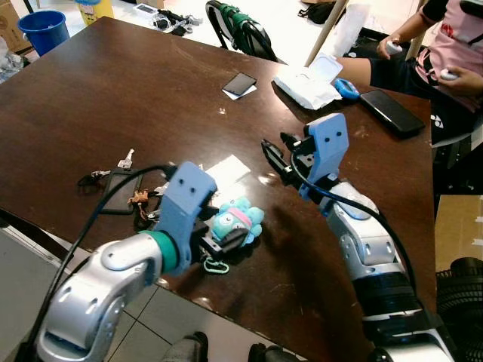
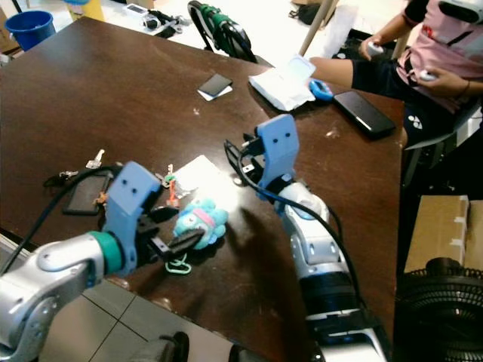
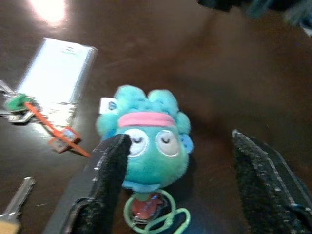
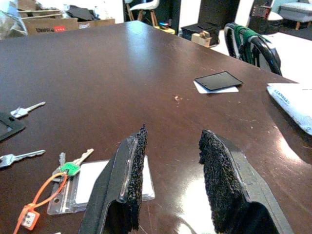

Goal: Hang keys on a hook

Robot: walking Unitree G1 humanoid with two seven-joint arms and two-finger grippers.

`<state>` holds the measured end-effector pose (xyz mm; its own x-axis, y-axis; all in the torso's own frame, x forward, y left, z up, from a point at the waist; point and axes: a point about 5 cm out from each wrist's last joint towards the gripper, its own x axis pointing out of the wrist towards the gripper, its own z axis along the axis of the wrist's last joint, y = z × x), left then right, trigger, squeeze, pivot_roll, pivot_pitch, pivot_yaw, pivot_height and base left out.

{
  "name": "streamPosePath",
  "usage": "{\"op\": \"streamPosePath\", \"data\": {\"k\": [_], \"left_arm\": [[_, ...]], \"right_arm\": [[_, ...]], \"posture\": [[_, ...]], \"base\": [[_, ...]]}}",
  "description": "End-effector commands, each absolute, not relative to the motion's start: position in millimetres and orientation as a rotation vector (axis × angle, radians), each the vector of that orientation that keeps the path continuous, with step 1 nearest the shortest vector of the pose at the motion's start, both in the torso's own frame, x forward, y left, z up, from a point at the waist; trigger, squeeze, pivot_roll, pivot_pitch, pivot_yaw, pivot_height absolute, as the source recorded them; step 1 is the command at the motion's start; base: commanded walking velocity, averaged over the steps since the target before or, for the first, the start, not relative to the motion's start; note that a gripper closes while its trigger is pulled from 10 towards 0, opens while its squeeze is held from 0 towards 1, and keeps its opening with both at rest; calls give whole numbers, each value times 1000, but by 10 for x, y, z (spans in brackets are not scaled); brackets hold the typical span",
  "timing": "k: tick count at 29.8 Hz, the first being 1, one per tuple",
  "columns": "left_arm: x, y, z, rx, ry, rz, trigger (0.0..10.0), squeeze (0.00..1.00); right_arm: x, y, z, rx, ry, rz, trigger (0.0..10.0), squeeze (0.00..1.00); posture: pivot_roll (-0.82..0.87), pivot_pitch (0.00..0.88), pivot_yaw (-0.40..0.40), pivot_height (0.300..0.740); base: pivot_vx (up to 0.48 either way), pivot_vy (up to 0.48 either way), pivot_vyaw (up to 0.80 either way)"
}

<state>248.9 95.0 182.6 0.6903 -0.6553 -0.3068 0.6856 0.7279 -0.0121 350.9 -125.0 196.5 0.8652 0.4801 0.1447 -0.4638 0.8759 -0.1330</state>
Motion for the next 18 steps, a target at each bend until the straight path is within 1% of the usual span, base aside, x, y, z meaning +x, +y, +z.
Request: {"op": "streamPosePath", "data": {"k": [1, 5, 6, 7, 10, 11, 14, 15, 18], "left_arm": [[2505, 908, 1776, 132, 319, -745, 10000, 1000], [2556, 829, 1729, 159, 341, -743, 10000, 1000], [2649, 788, 1672, 273, 333, -709, 10000, 1000], [2683, 770, 1652, 305, 332, -695, 10000, 1000], [2708, 754, 1637, 320, 335, -685, 10000, 1000], [2706, 749, 1613, 343, 343, -691, 10000, 388], [2703, 742, 1581, 373, 352, -699, 10000, 388], [2702, 754, 1547, 389, 365, -695, 10000, 0], [2707, 783, 1488, 415, 387, -681, 10000, 0]], "right_arm": [[3518, -1231, 1956, -100, -178, 498, 10000, 0], [3526, -1234, 1935, -103, -174, 494, 10000, 0], [3545, -1251, 1922, -105, -170, 488, 10000, 0], [3554, -1252, 1917, -106, -169, 486, 10000, 0], [3561, -1250, 1912, -106, -170, 486, 10000, 0], [3565, -1241, 1921, -106, -173, 487, 10000, 0], [3569, -1231, 1931, -105, -177, 488, 10000, 0], [3570, -1230, 1931, -104, -178, 488, 10000, 0], [3572, -1232, 1924, -105, -180, 488, 10000, 0]], "posture": [[139, 71, 95, 740], [138, 62, 96, 740], [144, 56, 97, 740], [142, 55, 97, 740], [142, 55, 97, 740], [139, 50, 99, 740], [139, 50, 99, 740], [142, 51, 102, 740], [141, 51, 104, 740]], "base": [[0, 0, 0], [0, 0, 0], [0, 0, 0], [0, 0, 0], [0, 0, 0], [0, 0, 0], [0, 0, 0], [0, 0, 0], [0, 0, 0]]}}
